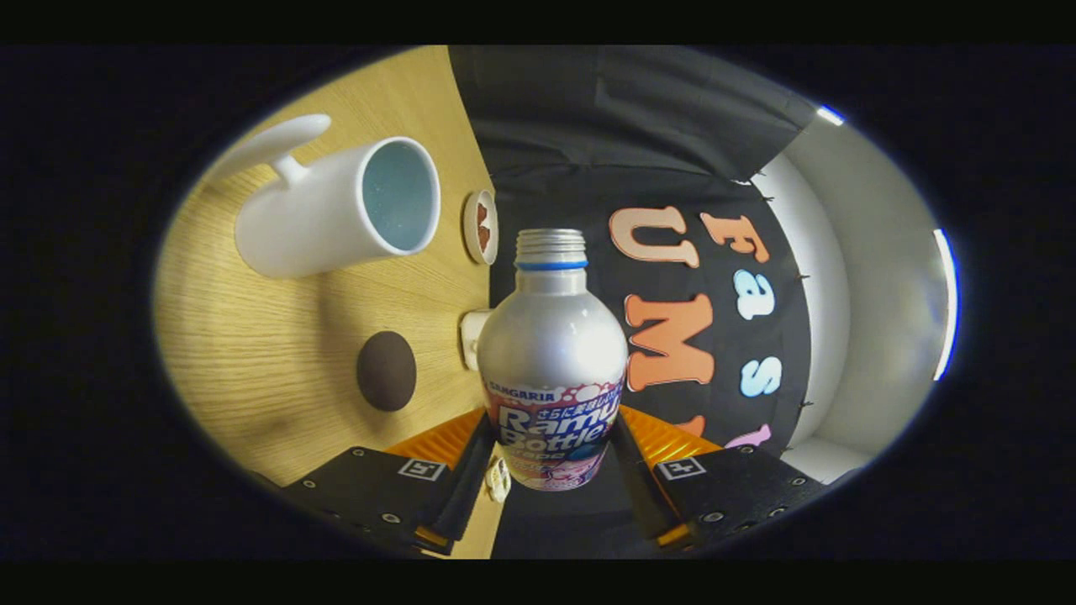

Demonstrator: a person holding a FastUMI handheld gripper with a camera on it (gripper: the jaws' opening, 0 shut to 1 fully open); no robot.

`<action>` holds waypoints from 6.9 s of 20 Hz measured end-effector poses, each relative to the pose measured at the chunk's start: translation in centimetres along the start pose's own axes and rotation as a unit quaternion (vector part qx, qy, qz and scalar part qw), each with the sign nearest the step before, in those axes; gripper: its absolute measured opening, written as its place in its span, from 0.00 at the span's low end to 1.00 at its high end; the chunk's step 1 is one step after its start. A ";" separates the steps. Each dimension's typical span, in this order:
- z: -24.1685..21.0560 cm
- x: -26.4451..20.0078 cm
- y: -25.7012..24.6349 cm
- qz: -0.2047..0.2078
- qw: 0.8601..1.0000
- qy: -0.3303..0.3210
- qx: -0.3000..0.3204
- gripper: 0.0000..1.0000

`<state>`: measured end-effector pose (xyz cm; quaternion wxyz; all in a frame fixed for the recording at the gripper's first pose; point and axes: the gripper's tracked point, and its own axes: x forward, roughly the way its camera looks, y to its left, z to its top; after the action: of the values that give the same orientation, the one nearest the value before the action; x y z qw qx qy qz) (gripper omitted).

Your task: Take the bottle from table, then pour the juice into the cup, finally place the bottle on the coaster

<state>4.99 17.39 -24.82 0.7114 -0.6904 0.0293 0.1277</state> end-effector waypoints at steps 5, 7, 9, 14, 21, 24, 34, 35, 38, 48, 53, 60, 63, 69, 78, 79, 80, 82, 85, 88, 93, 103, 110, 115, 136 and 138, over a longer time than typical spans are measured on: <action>0.6 -0.4 -0.2 -0.007 0.999 -0.015 -0.034 0.76; 0.7 -0.5 -0.2 -0.008 0.999 -0.018 -0.043 0.76; 0.8 -0.5 -0.1 -0.008 0.998 -0.023 -0.051 0.76; 1.3 -0.8 0.0 -0.013 0.997 -0.036 -0.074 0.76; 2.2 -1.4 0.1 -0.016 0.993 -0.053 -0.107 0.76; 1.9 -1.1 0.1 -0.017 0.992 -0.053 -0.112 0.76; 2.1 -1.4 -0.6 -0.026 0.990 -0.053 -0.126 0.76; 2.2 -1.5 -0.7 -0.027 0.990 -0.054 -0.129 0.76; 2.1 -1.3 -1.0 -0.031 0.988 -0.056 -0.138 0.76; 2.4 -1.0 -1.4 -0.035 0.984 -0.065 -0.159 0.76; 2.4 -0.9 -1.6 -0.033 0.982 -0.067 -0.172 0.76; 2.6 -0.9 -2.1 -0.037 0.977 -0.069 -0.198 0.76; 2.6 -0.5 -2.4 -0.033 0.977 -0.068 -0.200 0.76; 2.7 0.8 -3.2 -0.032 0.973 -0.075 -0.214 0.76; 3.1 -0.3 -3.1 -0.036 0.969 -0.082 -0.231 0.76; 3.2 -0.4 -3.2 -0.037 0.968 -0.084 -0.232 0.76; 3.3 -0.5 -3.1 -0.037 0.968 -0.085 -0.235 0.76; 3.4 -0.4 -3.1 -0.037 0.967 -0.088 -0.237 0.76; 3.6 -0.5 -3.1 -0.036 0.965 -0.093 -0.241 0.76; 4.4 -0.5 -3.2 -0.038 0.966 -0.095 -0.239 0.76; 4.6 -0.9 -2.1 -0.025 0.971 -0.097 -0.217 0.76; 3.7 -1.5 1.5 0.067 0.996 -0.064 -0.016 0.76; 3.0 -1.0 0.1 0.108 0.978 -0.038 0.174 0.76; 2.7 -0.7 -0.7 0.131 0.940 -0.028 0.313 0.77; 0.7 6.1 2.8 0.171 0.730 0.024 0.661 0.77; 0.2 6.6 4.4 0.177 0.724 0.039 0.665 0.77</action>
<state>10.38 18.61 -30.54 0.9508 -0.0269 0.2565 0.1718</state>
